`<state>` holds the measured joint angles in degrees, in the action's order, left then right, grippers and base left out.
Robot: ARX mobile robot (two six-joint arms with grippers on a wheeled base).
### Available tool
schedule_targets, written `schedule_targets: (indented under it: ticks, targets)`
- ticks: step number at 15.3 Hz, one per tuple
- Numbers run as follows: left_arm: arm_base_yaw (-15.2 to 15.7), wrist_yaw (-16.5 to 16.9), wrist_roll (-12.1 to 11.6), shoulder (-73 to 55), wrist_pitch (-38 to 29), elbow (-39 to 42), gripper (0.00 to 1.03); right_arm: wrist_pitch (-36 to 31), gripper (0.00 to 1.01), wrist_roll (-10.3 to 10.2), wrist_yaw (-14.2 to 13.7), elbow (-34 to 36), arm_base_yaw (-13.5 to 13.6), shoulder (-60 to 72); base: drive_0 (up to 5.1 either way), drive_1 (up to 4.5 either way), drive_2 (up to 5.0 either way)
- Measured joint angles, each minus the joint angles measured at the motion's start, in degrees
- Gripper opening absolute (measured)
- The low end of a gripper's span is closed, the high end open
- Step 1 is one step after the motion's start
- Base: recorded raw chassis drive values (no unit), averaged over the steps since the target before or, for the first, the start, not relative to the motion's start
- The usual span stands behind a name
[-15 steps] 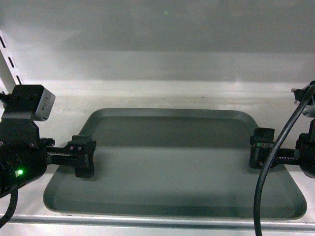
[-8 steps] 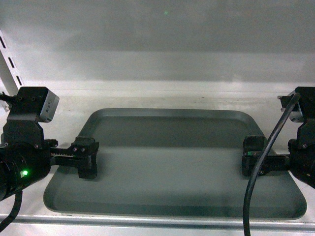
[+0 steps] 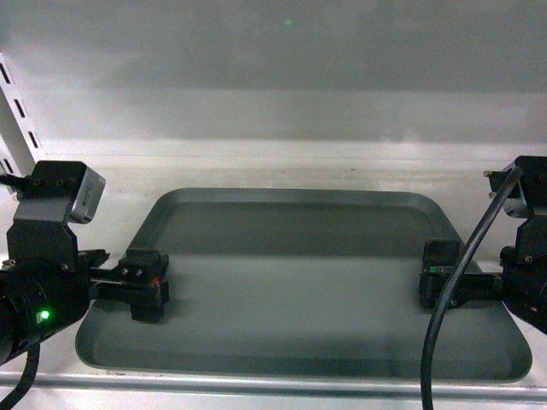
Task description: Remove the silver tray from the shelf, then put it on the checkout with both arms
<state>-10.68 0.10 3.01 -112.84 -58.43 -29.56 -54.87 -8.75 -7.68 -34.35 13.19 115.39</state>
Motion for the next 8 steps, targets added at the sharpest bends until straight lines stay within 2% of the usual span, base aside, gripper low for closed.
schedule_targets:
  ticks: [2,5,7,8]
  targets:
    - [-0.2,0.1,0.0,-0.3,-0.7,0.0,0.61,-0.3,0.82,-0.3,-0.3,0.3,0.7,0.0,0.0,0.0,0.0]
    - [-0.5,0.4,0.0,-0.4,-1.2,0.1,0.37,-0.5,0.59,-0.5,-0.5,0.5,1.5,-0.1,0.0,0.0,0.0]
    - [-0.6,0.4,0.0,-0.4,-1.4,0.2,0.17,-0.4,0.39,-0.4,-0.7,0.9,1.8,-0.5,0.0,0.0,0.0]
    - [-0.6,0.2,0.9,-0.4,-1.6,0.2,0.09,-0.4,0.29,-0.4,-0.8,1.1,1.8,-0.7,0.0,0.0,0.0]
